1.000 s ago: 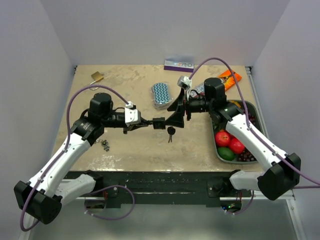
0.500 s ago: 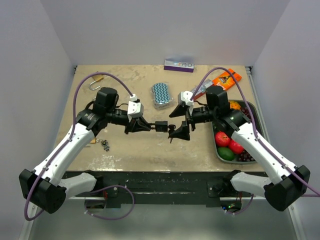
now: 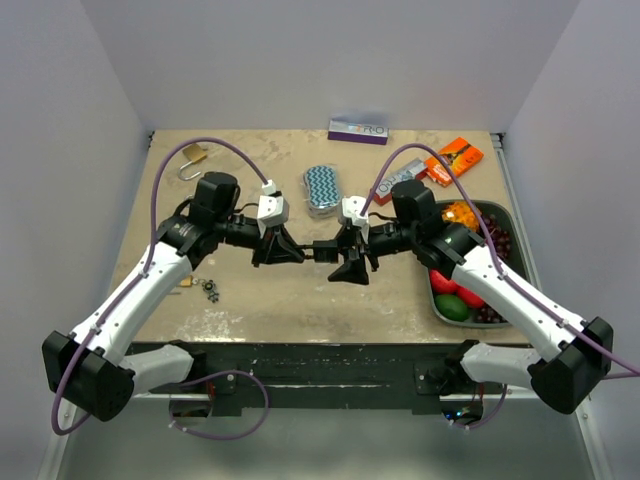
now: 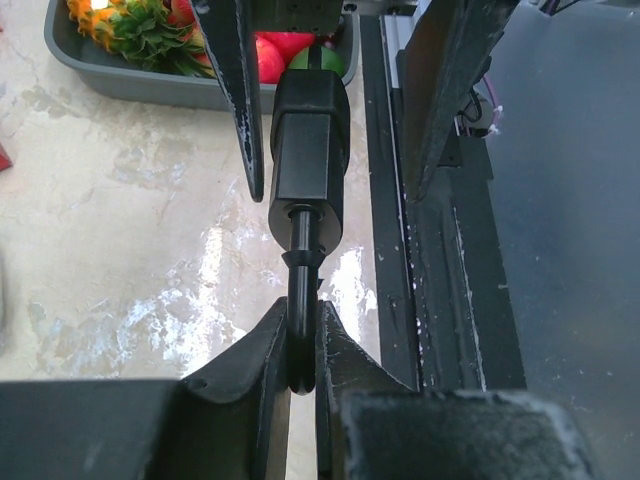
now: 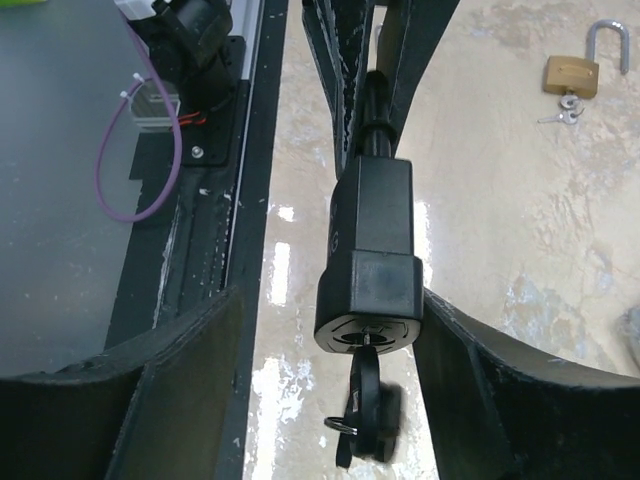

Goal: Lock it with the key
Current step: Pick up the lock from the center of the board, then lock the lock.

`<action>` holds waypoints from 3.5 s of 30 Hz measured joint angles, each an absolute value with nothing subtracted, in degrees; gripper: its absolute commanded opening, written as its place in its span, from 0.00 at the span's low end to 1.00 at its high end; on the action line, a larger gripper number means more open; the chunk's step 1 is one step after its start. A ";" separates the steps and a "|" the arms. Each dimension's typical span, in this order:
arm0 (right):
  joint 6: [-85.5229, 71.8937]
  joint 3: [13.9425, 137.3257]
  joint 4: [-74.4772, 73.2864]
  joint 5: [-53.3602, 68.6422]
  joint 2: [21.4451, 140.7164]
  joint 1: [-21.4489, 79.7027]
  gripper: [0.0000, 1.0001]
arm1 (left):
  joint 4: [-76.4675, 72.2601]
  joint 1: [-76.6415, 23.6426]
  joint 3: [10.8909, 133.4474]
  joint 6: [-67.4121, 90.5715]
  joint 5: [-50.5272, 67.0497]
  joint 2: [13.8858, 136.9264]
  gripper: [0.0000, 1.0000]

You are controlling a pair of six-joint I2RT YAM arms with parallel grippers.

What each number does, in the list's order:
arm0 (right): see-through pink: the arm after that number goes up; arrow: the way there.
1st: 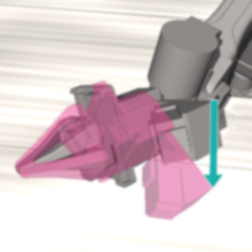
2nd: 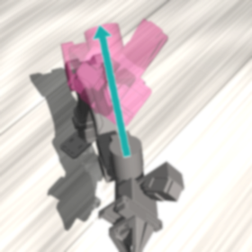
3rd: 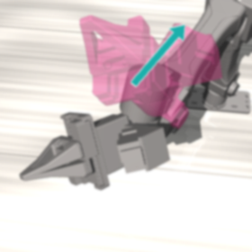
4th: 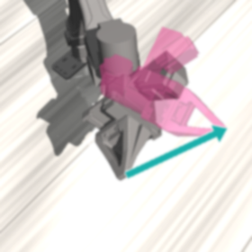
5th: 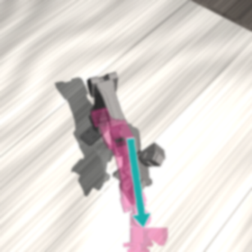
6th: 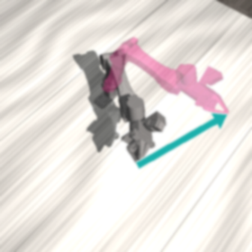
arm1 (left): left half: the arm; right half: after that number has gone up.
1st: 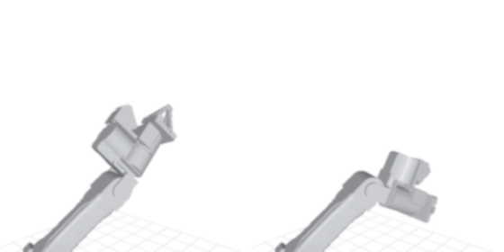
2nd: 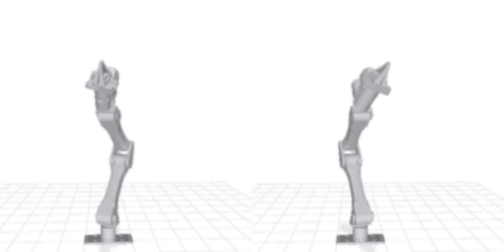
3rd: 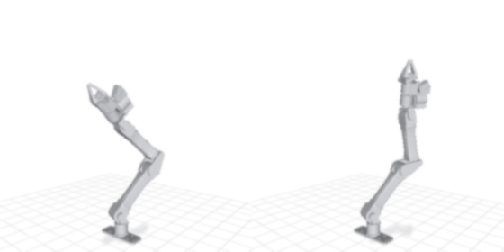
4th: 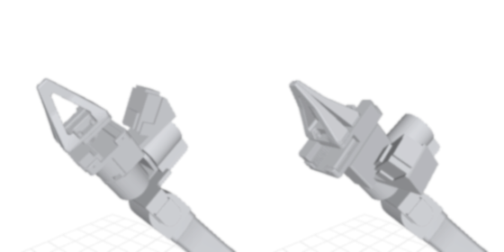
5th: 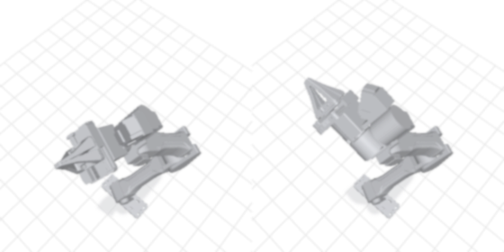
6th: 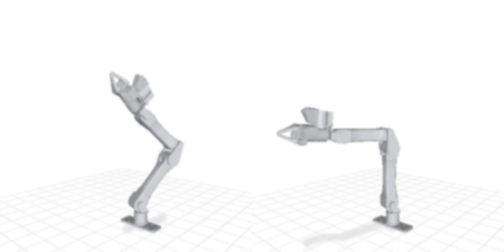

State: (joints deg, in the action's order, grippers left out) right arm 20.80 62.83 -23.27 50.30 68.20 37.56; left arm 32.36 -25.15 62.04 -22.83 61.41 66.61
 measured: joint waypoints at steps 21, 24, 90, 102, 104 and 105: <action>22.02 61.67 -20.16 48.97 69.38 38.37 0.35 | 26.15 -25.12 62.04 -12.69 64.86 67.29 0.00; 21.96 61.67 -20.16 49.08 69.38 38.37 0.43 | 26.13 -25.12 62.04 -12.56 65.06 67.44 0.00; -1.72 60.66 -6.85 58.08 71.02 32.77 0.47 | 17.21 -20.75 57.87 -7.40 71.81 67.48 0.00; -2.44 59.75 -4.89 57.95 70.87 34.06 0.41 | 4.78 -20.93 55.46 3.99 73.12 67.48 0.00; -2.39 59.75 -4.47 57.95 70.94 34.61 0.39 | 3.07 -21.32 55.42 5.50 73.36 67.48 0.00; -2.39 59.75 -4.29 57.95 70.98 34.87 0.38 | 2.26 -21.61 55.40 6.07 73.38 67.48 0.00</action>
